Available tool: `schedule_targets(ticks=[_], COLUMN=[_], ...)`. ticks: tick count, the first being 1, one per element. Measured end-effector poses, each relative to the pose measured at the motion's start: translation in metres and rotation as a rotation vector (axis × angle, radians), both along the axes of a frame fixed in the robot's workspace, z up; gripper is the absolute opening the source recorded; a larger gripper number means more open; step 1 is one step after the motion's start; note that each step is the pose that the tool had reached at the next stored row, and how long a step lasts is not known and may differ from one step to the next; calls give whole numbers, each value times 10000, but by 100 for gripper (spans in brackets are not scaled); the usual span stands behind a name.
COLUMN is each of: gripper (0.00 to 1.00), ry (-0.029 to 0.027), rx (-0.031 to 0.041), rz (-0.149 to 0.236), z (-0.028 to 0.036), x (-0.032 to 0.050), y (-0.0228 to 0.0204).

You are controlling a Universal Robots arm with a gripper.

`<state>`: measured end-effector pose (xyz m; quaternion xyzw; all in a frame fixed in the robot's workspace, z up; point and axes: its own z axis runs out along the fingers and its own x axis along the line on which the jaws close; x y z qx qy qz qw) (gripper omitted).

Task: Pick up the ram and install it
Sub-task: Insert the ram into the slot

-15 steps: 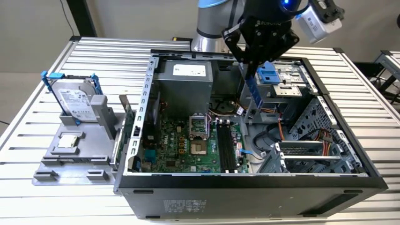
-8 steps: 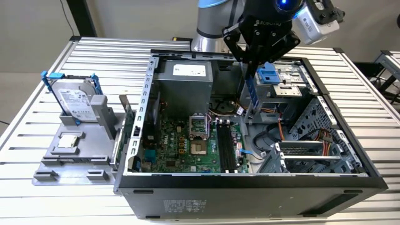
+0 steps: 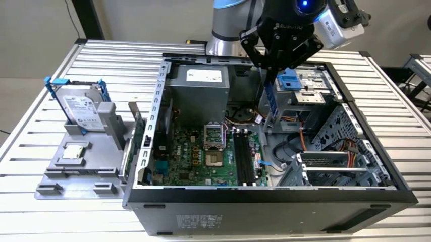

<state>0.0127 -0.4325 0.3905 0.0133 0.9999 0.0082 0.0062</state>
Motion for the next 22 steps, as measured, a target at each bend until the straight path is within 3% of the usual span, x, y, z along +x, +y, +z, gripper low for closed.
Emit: schedule_targets(ticks=[9, 22], gripper=[0, 0], ry=[-15, -15], rx=[0, 21], rz=[1, 0], z=[-141, -141], x=[71, 71], y=[0, 0])
